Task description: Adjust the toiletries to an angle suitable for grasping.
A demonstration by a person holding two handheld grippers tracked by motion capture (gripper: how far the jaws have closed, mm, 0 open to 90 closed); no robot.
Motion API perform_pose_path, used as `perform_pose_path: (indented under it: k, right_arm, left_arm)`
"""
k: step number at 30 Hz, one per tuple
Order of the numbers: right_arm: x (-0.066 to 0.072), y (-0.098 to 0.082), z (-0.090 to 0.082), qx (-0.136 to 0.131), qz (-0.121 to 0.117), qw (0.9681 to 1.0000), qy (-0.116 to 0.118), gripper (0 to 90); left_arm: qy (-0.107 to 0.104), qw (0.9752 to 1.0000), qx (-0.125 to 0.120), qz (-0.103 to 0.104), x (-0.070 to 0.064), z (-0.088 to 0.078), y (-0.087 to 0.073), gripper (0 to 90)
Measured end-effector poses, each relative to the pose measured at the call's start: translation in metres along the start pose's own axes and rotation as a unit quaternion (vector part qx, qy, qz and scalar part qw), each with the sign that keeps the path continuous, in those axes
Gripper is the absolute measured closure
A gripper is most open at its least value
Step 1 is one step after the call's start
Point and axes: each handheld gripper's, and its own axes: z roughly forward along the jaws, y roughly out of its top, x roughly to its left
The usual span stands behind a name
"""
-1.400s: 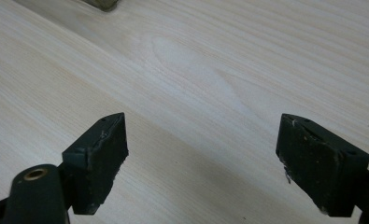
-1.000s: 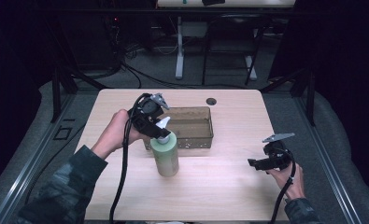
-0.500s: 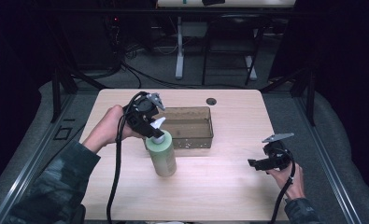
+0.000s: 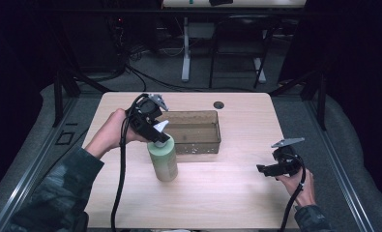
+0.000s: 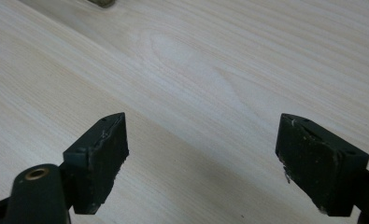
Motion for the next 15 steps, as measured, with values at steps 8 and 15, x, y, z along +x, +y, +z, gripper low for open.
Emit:
perform_pose_path:
  k: [8, 15]
  right_arm:
    - [-0.0004, -0.0001, -0.0003, -0.001, 0.003, 1.0000, 0.001, 16.5]
    - [-0.0009, -0.0001, -0.0009, -0.002, 0.003, 1.0000, -0.002, 15.8]
  left_arm:
    - [0.026, 0.9994, -0.006, -0.019, -0.0020, 0.0011, 0.0045, 60.1]
    - [0.036, 0.9993, 0.008, -0.005, -0.0041, 0.0005, 0.0069, 62.7]
